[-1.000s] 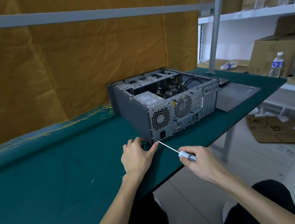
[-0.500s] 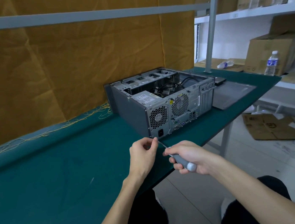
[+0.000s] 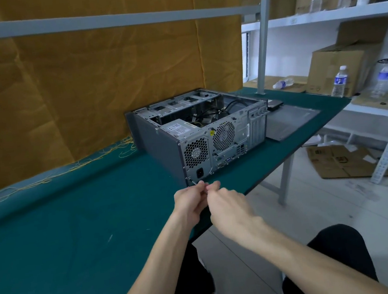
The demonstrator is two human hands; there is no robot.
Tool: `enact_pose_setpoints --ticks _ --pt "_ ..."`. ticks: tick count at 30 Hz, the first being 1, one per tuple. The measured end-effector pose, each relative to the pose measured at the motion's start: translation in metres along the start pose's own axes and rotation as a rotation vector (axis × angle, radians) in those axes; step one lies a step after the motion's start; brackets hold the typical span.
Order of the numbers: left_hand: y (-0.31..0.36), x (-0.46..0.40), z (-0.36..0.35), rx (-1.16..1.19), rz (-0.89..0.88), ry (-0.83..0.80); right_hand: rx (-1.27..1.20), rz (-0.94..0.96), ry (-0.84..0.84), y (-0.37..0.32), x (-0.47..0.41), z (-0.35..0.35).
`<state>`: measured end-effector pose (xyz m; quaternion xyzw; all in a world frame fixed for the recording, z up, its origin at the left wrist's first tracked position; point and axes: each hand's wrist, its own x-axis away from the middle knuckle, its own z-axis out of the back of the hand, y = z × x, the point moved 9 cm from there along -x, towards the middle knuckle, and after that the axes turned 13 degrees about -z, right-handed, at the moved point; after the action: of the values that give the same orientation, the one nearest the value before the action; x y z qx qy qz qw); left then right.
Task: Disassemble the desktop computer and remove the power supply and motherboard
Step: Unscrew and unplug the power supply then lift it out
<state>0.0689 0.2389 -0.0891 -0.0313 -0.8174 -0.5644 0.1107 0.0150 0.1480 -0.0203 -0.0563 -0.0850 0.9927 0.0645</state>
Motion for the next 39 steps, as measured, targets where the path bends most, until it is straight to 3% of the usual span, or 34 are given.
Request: enact_pose_setpoints --ticks 2,5,7,8,10,13,14,15,16,19,21,23,25,27,29,32,34,36,39 --pt "-0.002 0.002 -0.006 0.089 -0.004 -0.02 -0.29 -0.079 -0.143 0.016 -0.009 0.001" --pt "-0.003 0.003 -0.017 0.291 0.0 -0.087 -0.998 -0.363 -0.649 0.038 -0.002 -0.023" --pt "-0.004 0.002 -0.02 0.353 -0.009 -0.133 -1.262 -0.479 -0.851 0.038 0.01 -0.033" --pt "-0.006 0.002 -0.02 0.352 -0.012 -0.159 -1.311 -0.493 -0.876 0.038 0.012 -0.036" --pt "-0.006 0.003 -0.02 0.302 -0.024 -0.194 -1.141 -0.407 -0.688 0.045 0.006 -0.033" --pt "-0.005 0.002 -0.023 0.199 -0.06 -0.233 -0.52 -0.162 -0.117 0.051 -0.005 -0.003" --pt "-0.005 0.002 -0.025 0.197 -0.052 -0.238 -0.469 -0.129 -0.031 0.05 -0.004 0.0" --pt "-0.007 0.002 -0.026 0.215 -0.036 -0.236 -0.551 -0.143 -0.064 0.051 -0.003 -0.005" --pt "-0.008 0.002 -0.027 0.246 -0.019 -0.241 -0.73 -0.212 -0.19 0.055 -0.003 -0.015" --pt "-0.009 0.001 -0.028 0.342 0.013 -0.291 -1.315 -0.506 -0.795 0.054 0.015 -0.052" --pt "-0.011 0.0 -0.025 0.39 0.038 -0.295 -1.439 -0.542 -0.899 0.051 0.02 -0.057" --pt "-0.01 -0.002 -0.022 0.4 0.007 -0.26 -1.207 -0.424 -0.635 0.062 0.009 -0.048" --pt "-0.008 -0.004 -0.02 0.379 -0.053 -0.241 -0.814 -0.257 -0.21 0.069 0.0 -0.02" --pt "-0.009 -0.004 -0.02 0.375 -0.074 -0.245 -0.656 -0.179 0.012 0.066 0.001 -0.002" --pt "-0.01 -0.004 -0.02 0.399 -0.07 -0.248 -0.838 -0.25 -0.134 0.066 -0.001 -0.013" --pt "-0.01 -0.003 -0.02 0.435 -0.066 -0.254 -1.284 -0.505 -0.692 0.059 0.015 -0.046" --pt "-0.01 -0.003 -0.02 0.445 -0.053 -0.251 -1.391 -0.542 -0.83 0.056 0.022 -0.052" --pt "-0.009 -0.003 -0.021 0.429 -0.055 -0.253 -1.217 -0.428 -0.607 0.065 0.014 -0.043" --pt "-0.008 -0.003 -0.024 0.416 -0.058 -0.281 -0.742 -0.19 -0.048 0.069 0.006 -0.007"
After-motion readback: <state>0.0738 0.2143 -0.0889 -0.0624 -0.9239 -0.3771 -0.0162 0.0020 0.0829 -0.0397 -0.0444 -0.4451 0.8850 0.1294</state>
